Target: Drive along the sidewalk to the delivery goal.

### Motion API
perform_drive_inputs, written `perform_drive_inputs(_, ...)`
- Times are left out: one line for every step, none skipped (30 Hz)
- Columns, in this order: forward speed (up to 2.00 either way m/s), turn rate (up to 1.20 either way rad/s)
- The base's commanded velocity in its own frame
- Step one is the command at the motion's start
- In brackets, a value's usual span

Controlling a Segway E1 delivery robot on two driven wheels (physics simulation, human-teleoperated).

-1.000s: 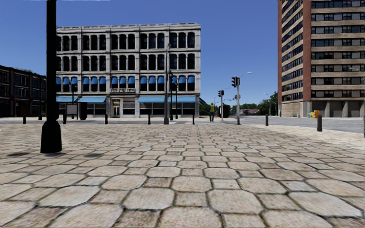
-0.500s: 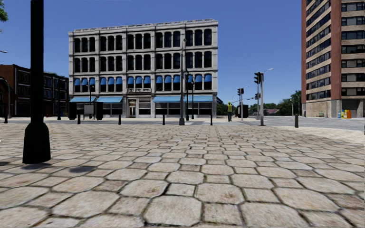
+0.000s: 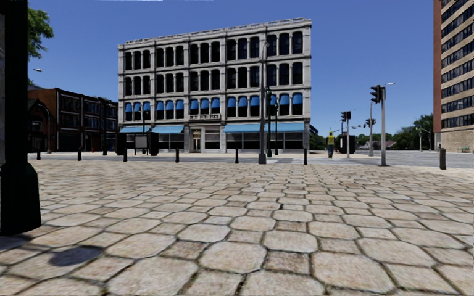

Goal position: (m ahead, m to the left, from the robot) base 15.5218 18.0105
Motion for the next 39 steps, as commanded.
perform_drive_inputs(1.99,0.34)
perform_drive_inputs(1.99,0.34)
perform_drive_inputs(1.99,0.34)
perform_drive_inputs(1.99,0.34)
perform_drive_inputs(1.99,0.36)
perform_drive_inputs(1.99,0.40)
perform_drive_inputs(1.99,0.42)
perform_drive_inputs(1.99,0.42)
perform_drive_inputs(1.99,0.43)
perform_drive_inputs(1.99,0.43)
perform_drive_inputs(1.99,0.43)
perform_drive_inputs(1.99,0.43)
perform_drive_inputs(1.99,0.43)
perform_drive_inputs(1.99,0.43)
perform_drive_inputs(1.99,0.43)
perform_drive_inputs(1.99,0.43)
perform_drive_inputs(1.99,0.43)
perform_drive_inputs(1.99,0.43)
perform_drive_inputs(1.99,0.43)
perform_drive_inputs(1.99,0.43)
perform_drive_inputs(1.99,0.37)
perform_drive_inputs(1.99,0.21)
perform_drive_inputs(1.99,0.21)
perform_drive_inputs(1.99,0.03)
perform_drive_inputs(1.99,0.00)
perform_drive_inputs(1.99,0.00)
perform_drive_inputs(1.99,0.00)
perform_drive_inputs(1.99,0.00)
perform_drive_inputs(1.99,0.00)
perform_drive_inputs(1.99,0.00)
perform_drive_inputs(1.99,0.00)
perform_drive_inputs(1.99,0.00)
perform_drive_inputs(1.99,0.00)
perform_drive_inputs(1.99,0.00)
perform_drive_inputs(1.99,0.00)
perform_drive_inputs(1.99,0.00)
perform_drive_inputs(1.99,0.00)
perform_drive_inputs(1.99,0.00)
perform_drive_inputs(1.99,0.00)
